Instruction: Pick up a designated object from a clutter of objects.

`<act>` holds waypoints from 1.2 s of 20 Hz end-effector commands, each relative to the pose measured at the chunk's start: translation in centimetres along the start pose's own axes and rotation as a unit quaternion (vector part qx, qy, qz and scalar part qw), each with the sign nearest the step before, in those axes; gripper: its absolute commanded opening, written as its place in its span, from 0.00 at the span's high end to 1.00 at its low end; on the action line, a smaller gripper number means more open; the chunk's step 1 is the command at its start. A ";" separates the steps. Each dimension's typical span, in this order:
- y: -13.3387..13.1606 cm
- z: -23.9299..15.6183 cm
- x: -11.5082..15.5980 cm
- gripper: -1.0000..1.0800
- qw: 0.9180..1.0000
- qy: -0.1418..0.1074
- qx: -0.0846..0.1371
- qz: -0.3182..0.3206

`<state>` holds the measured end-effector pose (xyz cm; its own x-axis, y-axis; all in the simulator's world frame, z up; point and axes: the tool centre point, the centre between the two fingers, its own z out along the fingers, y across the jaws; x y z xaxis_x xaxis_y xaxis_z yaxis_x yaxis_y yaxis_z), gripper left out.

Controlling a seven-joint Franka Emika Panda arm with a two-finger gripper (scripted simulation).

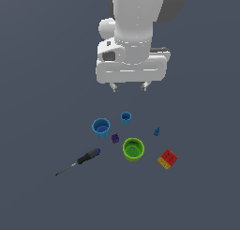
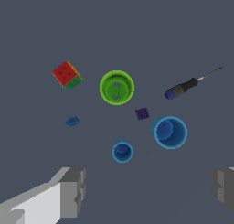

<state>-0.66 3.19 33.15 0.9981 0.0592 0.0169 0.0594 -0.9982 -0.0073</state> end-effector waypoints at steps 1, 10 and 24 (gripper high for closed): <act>0.0 0.0 0.0 0.04 1.000 0.000 0.000 0.000; -1.0 -1.6 0.6 0.04 0.999 0.021 -0.011 -0.028; -2.5 0.6 3.2 0.04 0.998 0.017 -0.015 -0.063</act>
<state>1.84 5.50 33.11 0.9842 0.1693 0.0514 0.1682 -0.9854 0.0250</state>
